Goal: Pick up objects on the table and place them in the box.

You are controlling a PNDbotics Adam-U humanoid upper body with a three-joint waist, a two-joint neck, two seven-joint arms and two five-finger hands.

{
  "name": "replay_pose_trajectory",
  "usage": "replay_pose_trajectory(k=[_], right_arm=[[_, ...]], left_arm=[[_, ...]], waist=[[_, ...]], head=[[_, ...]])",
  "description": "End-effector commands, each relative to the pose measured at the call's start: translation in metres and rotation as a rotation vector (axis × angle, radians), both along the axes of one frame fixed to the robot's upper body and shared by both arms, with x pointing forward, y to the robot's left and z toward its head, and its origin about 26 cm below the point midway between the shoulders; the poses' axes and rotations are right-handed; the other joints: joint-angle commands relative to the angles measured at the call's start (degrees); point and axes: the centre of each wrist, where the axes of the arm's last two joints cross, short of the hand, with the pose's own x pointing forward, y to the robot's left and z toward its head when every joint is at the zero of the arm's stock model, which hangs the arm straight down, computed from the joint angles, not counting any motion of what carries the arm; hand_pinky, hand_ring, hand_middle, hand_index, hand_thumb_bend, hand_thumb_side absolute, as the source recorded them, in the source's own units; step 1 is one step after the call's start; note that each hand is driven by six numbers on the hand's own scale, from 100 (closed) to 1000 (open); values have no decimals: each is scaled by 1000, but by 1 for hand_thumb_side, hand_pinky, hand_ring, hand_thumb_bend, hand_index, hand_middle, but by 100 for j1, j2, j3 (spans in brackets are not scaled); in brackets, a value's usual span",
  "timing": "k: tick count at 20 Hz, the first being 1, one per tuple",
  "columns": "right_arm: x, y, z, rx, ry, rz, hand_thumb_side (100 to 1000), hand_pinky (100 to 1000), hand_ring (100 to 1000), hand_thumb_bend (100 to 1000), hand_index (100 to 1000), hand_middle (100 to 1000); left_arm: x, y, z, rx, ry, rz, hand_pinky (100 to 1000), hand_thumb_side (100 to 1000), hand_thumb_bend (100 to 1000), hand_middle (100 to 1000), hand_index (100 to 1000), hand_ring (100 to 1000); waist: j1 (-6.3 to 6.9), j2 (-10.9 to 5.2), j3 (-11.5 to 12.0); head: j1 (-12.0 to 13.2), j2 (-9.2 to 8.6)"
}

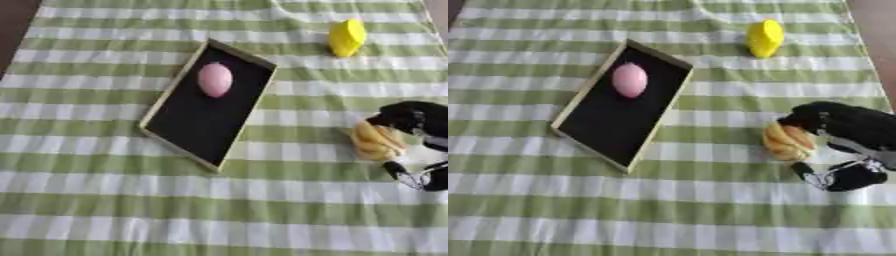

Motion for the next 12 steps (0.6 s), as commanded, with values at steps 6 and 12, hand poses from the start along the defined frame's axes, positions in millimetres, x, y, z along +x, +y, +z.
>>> replay_pose_trajectory(k=[6, 12], right_arm=[[2, 4, 9, 148, -37, -22, 275, 933, 882, 100, 793, 572], [2, 8, 21, 288, -171, -33, 234, 802, 689, 100, 556, 336]], left_arm=[[-3, 4, 6, 13, -14, 6, 719, 569, 100, 685, 844, 765], [-3, 3, 7, 9, -13, 5, 718, 569, 100, 683, 843, 764]], waist=[[6, -84, 3], [-11, -103, 2]], head=[[3, -27], [10, -40]])
